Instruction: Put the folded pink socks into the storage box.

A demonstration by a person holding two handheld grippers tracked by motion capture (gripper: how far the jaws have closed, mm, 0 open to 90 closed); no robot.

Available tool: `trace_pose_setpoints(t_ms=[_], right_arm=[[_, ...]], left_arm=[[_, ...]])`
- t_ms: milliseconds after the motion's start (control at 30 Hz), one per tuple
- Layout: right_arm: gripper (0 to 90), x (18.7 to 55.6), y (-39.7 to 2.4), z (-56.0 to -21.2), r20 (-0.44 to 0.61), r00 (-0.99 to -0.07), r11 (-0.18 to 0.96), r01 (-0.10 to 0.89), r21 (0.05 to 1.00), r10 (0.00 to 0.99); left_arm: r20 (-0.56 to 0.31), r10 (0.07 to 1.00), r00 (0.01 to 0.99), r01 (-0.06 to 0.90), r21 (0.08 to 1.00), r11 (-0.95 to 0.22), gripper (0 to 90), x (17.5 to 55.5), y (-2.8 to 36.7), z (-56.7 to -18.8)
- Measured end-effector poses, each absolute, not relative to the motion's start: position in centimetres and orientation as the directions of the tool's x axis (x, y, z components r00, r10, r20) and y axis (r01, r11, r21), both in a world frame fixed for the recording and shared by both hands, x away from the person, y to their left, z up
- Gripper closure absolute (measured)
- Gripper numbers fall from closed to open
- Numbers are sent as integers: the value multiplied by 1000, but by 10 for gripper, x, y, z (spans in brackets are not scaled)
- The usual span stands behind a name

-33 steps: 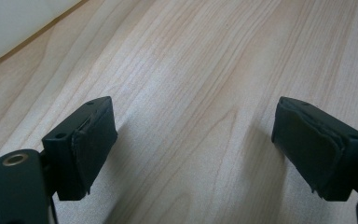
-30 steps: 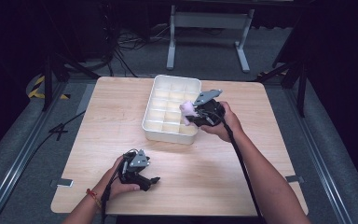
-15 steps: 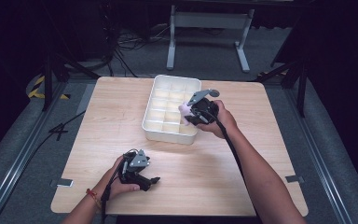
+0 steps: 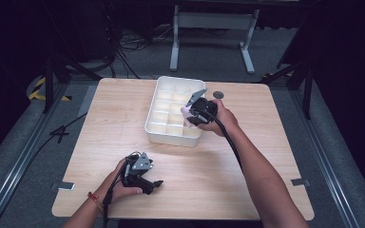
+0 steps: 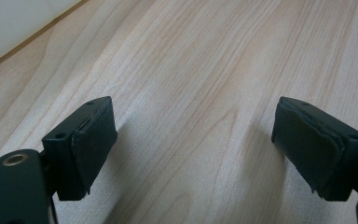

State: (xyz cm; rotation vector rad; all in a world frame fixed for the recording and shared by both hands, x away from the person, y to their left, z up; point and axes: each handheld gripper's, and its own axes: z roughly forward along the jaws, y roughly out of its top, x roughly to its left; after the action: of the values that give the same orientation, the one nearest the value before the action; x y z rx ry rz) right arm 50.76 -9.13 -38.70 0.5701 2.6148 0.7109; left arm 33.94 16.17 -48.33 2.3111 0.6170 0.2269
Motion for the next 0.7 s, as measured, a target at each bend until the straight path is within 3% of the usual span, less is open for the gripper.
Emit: trace_pose_setpoints(t_ms=[700], right_arm=[[641,520,-74,-400,-258,-877,873,289,394,406]], left_arm=[[-14,490,872,364,686,-630,140,339,162,-483]])
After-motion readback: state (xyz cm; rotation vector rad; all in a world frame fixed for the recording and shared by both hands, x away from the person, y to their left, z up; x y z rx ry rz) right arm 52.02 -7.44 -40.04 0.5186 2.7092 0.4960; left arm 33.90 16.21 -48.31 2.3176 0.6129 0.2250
